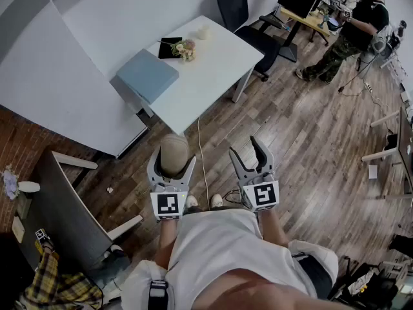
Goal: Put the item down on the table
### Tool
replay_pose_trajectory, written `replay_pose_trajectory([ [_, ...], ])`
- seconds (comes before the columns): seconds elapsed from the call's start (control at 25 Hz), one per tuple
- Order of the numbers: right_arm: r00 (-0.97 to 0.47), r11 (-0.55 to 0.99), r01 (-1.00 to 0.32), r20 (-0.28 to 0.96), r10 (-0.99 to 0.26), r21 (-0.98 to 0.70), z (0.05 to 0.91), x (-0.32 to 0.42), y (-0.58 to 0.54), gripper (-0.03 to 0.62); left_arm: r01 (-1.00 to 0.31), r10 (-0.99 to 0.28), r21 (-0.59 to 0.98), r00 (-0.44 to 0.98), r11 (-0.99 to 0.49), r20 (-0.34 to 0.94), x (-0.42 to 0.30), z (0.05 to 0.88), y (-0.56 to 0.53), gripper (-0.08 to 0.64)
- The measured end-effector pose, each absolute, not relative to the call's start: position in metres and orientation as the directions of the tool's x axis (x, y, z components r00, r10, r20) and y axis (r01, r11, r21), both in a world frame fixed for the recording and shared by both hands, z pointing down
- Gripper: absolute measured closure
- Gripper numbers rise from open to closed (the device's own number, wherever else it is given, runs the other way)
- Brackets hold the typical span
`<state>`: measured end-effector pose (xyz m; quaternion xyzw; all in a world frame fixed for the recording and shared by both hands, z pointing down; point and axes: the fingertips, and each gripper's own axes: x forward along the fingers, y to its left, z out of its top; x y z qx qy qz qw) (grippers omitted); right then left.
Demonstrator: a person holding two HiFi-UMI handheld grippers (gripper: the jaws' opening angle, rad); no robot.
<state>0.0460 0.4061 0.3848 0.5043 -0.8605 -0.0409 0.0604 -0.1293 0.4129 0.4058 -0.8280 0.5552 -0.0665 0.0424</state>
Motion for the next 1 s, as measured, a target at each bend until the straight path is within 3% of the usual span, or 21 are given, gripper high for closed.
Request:
replay_pose_trajectory([
  [0.48,-0.546,0.543,-0.837,-0.023,-0.838,0.068,0.39,0.107,0.432,0.313,-0.926,-0.946,-0.196,0.314,-0.324,0.078,-0.063,0.403,0.454,0.153],
  [1.0,-0.557,0.556,-0.83,0.002,-0.831,0.047,0.405,0.123,0.412,0.336,-0.924,-0.945,-0.198,0.32,-0.326,0.064,-0.044,0.402,0.433,0.152],
])
